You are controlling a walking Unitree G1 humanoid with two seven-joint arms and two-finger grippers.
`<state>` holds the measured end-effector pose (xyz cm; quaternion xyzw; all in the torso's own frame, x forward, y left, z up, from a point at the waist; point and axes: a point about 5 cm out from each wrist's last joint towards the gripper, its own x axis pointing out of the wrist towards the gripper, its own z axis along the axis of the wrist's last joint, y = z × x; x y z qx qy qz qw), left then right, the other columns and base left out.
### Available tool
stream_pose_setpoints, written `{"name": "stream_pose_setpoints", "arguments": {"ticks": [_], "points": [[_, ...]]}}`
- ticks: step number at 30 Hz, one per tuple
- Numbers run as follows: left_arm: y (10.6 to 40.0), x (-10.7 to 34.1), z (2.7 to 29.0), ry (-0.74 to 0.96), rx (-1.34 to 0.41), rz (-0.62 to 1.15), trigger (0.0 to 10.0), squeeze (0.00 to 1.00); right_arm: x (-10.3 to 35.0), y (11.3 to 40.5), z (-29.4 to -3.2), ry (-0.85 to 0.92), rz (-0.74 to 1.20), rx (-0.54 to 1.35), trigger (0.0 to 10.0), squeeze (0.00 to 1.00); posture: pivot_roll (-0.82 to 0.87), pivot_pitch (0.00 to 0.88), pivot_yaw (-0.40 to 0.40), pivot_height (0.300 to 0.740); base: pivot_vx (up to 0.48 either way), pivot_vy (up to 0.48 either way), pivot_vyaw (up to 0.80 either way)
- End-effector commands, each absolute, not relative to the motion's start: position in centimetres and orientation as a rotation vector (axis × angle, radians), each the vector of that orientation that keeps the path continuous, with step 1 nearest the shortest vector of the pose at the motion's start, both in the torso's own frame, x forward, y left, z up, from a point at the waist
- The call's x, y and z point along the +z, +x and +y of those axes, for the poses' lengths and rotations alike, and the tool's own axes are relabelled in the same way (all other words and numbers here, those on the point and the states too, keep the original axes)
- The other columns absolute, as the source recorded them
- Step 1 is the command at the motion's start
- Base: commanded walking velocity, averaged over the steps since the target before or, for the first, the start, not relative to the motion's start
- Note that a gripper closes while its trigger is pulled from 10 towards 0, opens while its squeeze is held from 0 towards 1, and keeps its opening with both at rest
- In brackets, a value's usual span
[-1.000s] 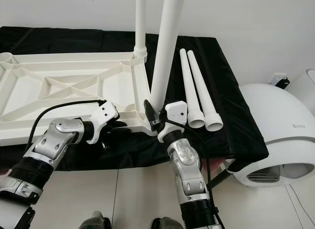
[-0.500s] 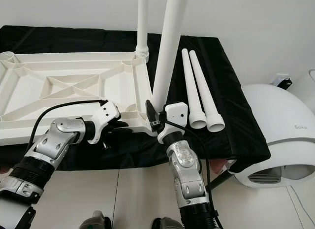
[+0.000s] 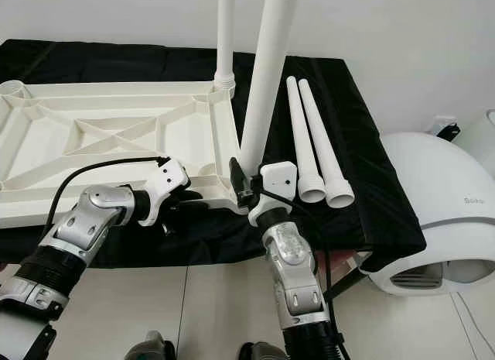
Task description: Building children table
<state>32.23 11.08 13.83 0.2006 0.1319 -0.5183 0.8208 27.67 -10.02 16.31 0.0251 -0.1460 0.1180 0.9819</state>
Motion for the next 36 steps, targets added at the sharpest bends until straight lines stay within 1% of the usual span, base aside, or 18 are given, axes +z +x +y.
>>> {"name": "stream_pose_setpoints", "arguments": {"ticks": [1,2,11,12,16,17,18,19,23,24,28,29,34,36], "points": [[32.5,14.9,10.8,0.435,-1.121,0.232,10.0,0.00,15.7,27.5,-10.4,0.059,-0.263,0.216,10.0,1.00,0.01,0.053,-0.028,0.740,0.000,0.000,0.00],[32.5,14.9,10.7,0.434,-1.122,0.231,10.0,0.00,15.7,27.6,-10.5,0.053,-0.265,0.217,10.0,0.00,0.01,0.051,-0.029,0.740,0.000,0.000,0.00],[32.5,14.9,10.6,0.433,-1.121,0.228,10.0,0.00,15.6,27.6,-10.2,0.069,-0.246,0.263,10.0,0.00,0.01,0.044,-0.030,0.740,0.000,0.000,0.00],[32.5,14.9,10.6,0.434,-1.122,0.227,10.0,0.00,15.5,27.6,-10.2,0.077,-0.240,0.279,10.0,1.00,0.01,0.044,-0.031,0.740,0.000,0.000,0.00],[32.5,14.9,10.6,0.434,-1.121,0.226,10.0,0.00,15.5,27.7,-10.2,0.080,-0.234,0.289,10.0,1.00,0.01,0.046,-0.029,0.740,0.000,0.000,0.00],[32.5,14.9,10.6,0.434,-1.121,0.226,10.0,0.00,15.3,27.8,-10.2,0.075,-0.224,0.306,10.0,0.45,0.01,0.051,-0.029,0.740,0.000,0.000,0.00],[32.5,14.9,10.6,0.434,-1.121,0.226,10.0,0.00,15.3,27.8,-10.2,0.075,-0.224,0.306,10.0,0.45,0.01,0.051,-0.029,0.740,0.000,0.000,0.00],[32.5,15.0,10.6,0.433,-1.122,0.226,10.0,0.00,15.1,28.3,-10.7,0.060,-0.207,0.337,10.0,0.00,0.01,0.055,-0.027,0.740,0.000,0.000,0.00],[32.5,15.0,10.6,0.433,-1.122,0.226,10.0,0.00,15.0,28.5,-10.9,0.065,-0.200,0.368,10.0,0.00,0.01,0.055,-0.026,0.740,0.000,0.000,0.00],[32.5,15.0,10.6,0.433,-1.123,0.226,10.0,0.00,15.0,28.6,-11.0,0.068,-0.195,0.386,10.0,1.00,0.01,0.057,-0.026,0.740,0.000,0.000,0.00],[32.5,15.0,10.6,0.433,-1.123,0.225,10.0,0.00,15.0,28.9,-11.3,0.058,-0.191,0.405,10.0,1.00,0.01,0.058,-0.026,0.740,0.000,0.000,0.00],[32.5,15.0,10.6,0.433,-1.122,0.224,10.0,0.00,15.0,29.1,-11.4,0.050,-0.190,0.437,10.0,0.00,0.01,0.058,-0.026,0.740,0.000,0.000,0.00],[32.6,15.1,10.6,0.434,-1.120,0.221,10.0,0.00,15.2,30.0,-12.4,0.063,-0.163,0.586,10.0,0.00,0.01,0.060,-0.026,0.740,0.000,0.000,0.00],[32.7,15.2,10.6,0.434,-1.120,0.221,10.0,0.00,15.3,30.2,-12.7,0.066,-0.160,0.615,10.0,0.00,0.01,0.060,-0.025,0.740,0.000,0.000,0.00]]}}
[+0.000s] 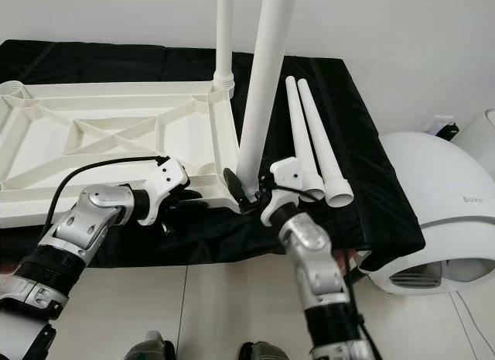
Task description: Building children table
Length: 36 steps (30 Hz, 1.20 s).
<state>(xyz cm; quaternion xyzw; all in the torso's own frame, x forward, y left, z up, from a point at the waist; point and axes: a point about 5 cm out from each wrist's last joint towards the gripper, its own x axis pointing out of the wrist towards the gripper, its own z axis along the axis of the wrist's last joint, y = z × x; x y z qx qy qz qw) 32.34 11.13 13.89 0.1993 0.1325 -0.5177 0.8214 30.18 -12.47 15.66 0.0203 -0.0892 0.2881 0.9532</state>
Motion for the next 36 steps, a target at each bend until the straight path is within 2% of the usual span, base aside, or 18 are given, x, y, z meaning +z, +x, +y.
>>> {"name": "stream_pose_setpoints", "arguments": {"ticks": [1,5,13,14,36], "points": [[32.7,15.2,10.6,0.434,-1.120,0.221,10.0,0.00,15.3,30.2,-12.7,0.066,-0.160,0.615,10.0,0.00,0.01,0.060,-0.025,0.740,0.000,0.000,0.00],[32.7,15.2,10.6,0.432,-1.117,0.219,10.0,0.00,15.4,31.0,-14.1,0.019,-0.115,0.801,10.0,0.00,0.01,0.062,-0.027,0.740,0.000,0.000,0.00],[32.7,15.2,10.7,0.430,-1.116,0.218,10.0,0.00,15.2,31.6,-14.7,-0.031,-0.058,0.942,10.0,0.00,0.01,0.064,-0.024,0.740,0.000,0.000,0.00],[32.7,15.2,10.7,0.430,-1.116,0.218,10.0,0.00,15.1,31.8,-14.7,-0.067,-0.040,1.004,10.0,0.00,0.01,0.062,-0.023,0.740,0.000,0.000,0.00],[32.5,15.2,10.7,0.434,-1.122,0.218,10.0,0.00,15.3,33.7,-14.1,-0.139,-0.070,1.097,10.0,0.00,0.02,0.045,-0.021,0.740,0.000,0.000,0.00]]}}
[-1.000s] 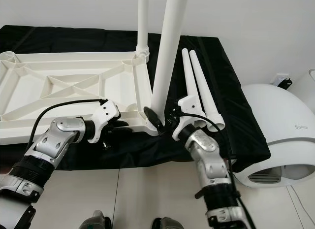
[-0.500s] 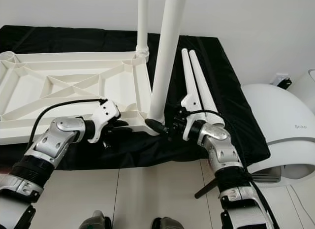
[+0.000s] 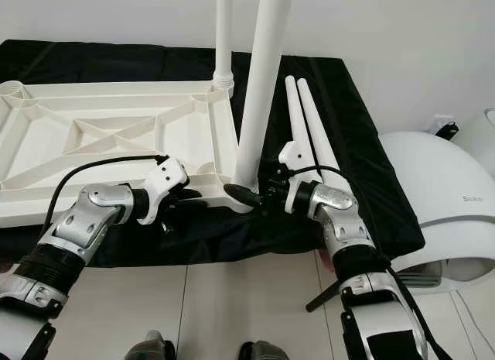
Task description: Building children table
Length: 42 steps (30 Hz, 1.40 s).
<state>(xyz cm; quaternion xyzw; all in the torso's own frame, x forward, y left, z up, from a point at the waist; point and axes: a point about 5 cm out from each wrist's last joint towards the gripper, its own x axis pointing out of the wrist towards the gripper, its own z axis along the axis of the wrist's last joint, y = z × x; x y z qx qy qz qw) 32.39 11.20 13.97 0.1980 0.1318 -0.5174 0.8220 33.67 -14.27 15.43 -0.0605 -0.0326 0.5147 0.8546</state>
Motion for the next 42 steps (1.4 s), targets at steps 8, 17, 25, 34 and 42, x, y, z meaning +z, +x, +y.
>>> {"name": "stream_pose_setpoints", "arguments": {"ticks": [8,17,25,34,42], "points": [[32.4,15.2,10.6,0.435,-1.127,0.218,10.0,0.00,15.0,33.9,-14.0,-0.147,-0.070,1.109,1.5,0.00,0.02,0.040,-0.020,0.740,0.000,0.000,0.00],[32.5,15.2,10.6,0.436,-1.128,0.217,10.0,0.00,14.5,33.7,-13.8,-0.140,-0.066,1.116,0.1,0.00,0.02,0.042,-0.020,0.740,0.000,0.000,0.00],[32.6,15.4,10.8,0.438,-1.121,0.217,10.0,0.00,14.4,33.4,-13.4,-0.099,-0.077,1.098,10.0,0.00,0.02,0.049,-0.021,0.740,0.000,0.000,0.00],[32.6,15.3,10.8,0.434,-1.116,0.219,10.0,0.00,14.6,32.8,-13.1,-0.050,-0.122,1.037,10.0,0.00,0.02,0.058,-0.022,0.740,0.000,0.000,0.00],[32.6,15.3,10.8,0.431,-1.114,0.221,10.0,0.00,14.8,32.3,-12.9,-0.020,-0.148,0.986,10.0,0.00,0.02,0.062,-0.023,0.740,0.000,0.000,0.00]]}}
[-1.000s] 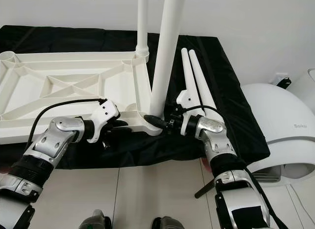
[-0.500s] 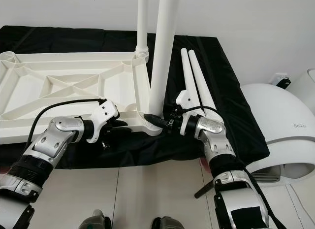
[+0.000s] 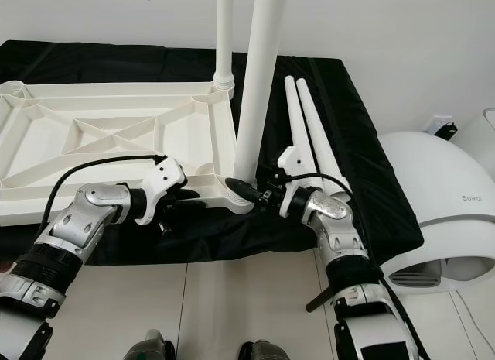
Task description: Building children table
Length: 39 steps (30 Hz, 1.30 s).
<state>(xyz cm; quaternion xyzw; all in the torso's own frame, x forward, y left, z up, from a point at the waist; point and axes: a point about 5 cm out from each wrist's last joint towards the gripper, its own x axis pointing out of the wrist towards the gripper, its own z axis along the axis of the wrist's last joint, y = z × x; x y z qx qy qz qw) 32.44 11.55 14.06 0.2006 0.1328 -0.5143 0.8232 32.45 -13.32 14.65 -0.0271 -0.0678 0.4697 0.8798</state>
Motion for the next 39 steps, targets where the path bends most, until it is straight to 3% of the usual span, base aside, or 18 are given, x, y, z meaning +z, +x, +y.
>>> {"name": "stream_pose_setpoints", "arguments": {"ticks": [1,39], "points": [[32.6,15.3,10.8,0.431,-1.114,0.221,10.0,0.00,14.8,32.3,-12.9,-0.020,-0.148,0.986,10.0,0.00,0.02,0.062,-0.023,0.740,0.000,0.000,0.00],[32.9,15.3,11.0,0.431,-1.088,0.229,10.0,0.00,15.3,29.9,-9.5,0.039,-0.206,0.657,10.0,0.00,0.01,0.077,-0.022,0.740,0.000,0.000,0.00]]}}
